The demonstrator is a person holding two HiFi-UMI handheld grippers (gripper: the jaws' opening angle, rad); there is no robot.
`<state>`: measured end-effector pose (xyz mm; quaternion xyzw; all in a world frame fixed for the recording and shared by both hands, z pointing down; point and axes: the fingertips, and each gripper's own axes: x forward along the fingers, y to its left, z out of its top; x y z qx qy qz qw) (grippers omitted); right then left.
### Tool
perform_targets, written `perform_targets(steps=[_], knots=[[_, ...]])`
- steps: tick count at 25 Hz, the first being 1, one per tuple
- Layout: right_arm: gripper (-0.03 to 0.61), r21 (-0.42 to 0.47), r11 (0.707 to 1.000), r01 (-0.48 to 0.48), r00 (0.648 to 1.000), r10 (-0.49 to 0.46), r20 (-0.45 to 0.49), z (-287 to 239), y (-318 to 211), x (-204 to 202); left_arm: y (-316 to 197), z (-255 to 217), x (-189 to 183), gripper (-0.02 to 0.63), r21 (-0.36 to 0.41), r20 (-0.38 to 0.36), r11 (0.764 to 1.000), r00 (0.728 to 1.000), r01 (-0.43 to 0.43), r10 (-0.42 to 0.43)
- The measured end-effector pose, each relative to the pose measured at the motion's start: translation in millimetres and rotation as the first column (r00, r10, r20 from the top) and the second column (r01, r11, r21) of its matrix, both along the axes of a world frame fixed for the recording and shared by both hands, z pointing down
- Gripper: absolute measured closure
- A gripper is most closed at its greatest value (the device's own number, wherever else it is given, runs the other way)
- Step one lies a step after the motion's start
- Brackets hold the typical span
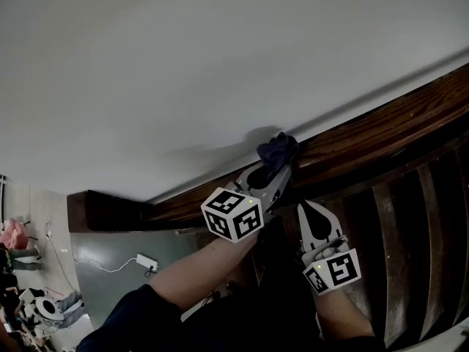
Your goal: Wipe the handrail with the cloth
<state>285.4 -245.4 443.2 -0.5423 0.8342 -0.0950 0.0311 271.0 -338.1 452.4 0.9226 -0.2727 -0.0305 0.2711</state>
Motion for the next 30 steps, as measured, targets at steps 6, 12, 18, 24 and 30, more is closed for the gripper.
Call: perform_targets(steps=[6,12,18,24,30], knots=[[0.571,0.006,1.000,0.013,1.000,-0.013,0.008,-8.9,5.4,-8.1,-4.3,18.0,-20.3,0.531,-0.085,0.034,0.996,0.999,0.038,-0.035],[0.571,-0.012,0.999,0.036,0.999,-0.036,0.008,-0.2,13.4,-23.0,-7.7,40.9,-52.0,0.531,-0.113,0.054,0.989,0.994,0.097,-0.091],[0.570,-0.035,0.998,0.060,0.998,-0.060,-0.010,6.5,20.9,-32.3,-10.2,61.0,-81.6,0.531,-0.112,0.089,0.982,0.986,0.153,-0.143],[0.571,-0.064,0.994,0.086,0.996,-0.088,-0.029,13.6,26.0,-45.2,-12.3,78.0,-112.2,0.531,-0.135,0.085,0.969,0.977,0.207,-0.197],[0.571,-0.080,0.988,0.128,0.991,-0.132,-0.036,20.1,25.8,-64.6,-12.5,96.7,-143.5,0.531,-0.167,0.084,0.950,0.964,0.263,-0.252]])
